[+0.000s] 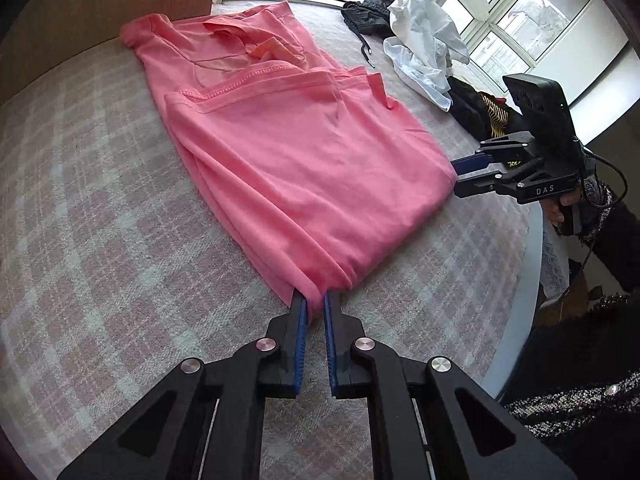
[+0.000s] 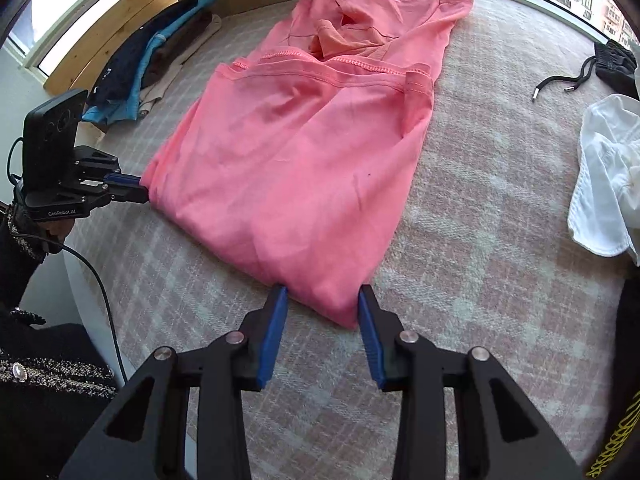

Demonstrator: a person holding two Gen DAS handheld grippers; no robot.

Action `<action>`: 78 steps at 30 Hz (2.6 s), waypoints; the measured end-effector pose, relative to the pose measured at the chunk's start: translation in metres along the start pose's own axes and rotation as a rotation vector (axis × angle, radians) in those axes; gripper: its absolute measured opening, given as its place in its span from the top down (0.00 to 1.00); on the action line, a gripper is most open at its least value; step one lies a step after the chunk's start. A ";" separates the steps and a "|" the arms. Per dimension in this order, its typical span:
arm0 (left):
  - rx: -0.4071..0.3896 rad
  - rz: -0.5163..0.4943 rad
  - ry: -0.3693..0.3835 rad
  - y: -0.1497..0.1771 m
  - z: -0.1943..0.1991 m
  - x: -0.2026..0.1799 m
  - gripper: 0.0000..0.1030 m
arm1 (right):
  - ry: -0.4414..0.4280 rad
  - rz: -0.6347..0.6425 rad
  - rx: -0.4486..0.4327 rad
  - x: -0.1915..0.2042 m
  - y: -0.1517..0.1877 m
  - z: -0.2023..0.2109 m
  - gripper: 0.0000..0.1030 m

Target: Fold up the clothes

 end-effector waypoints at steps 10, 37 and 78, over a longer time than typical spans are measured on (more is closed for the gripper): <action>-0.012 0.034 0.024 0.005 0.019 0.013 0.97 | 0.090 -0.042 0.030 -0.023 0.000 0.009 0.97; -0.066 0.063 -0.007 -0.074 0.029 0.075 0.72 | 0.048 -0.133 -0.234 -0.074 -0.131 0.058 0.61; 0.119 -0.479 -0.099 -0.034 -0.012 -0.002 0.94 | 0.149 0.343 -0.003 0.007 -0.036 0.031 0.95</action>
Point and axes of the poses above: each gripper's, at about its wrist camera, not at the fingertips, and z roughly against the way its jaws point, x to its left, y to its underside, the point moved 6 cm from there along -z, roughly the way its jaws point, and after that the axes turned 2 degrees about -y, right-handed, at the moved point
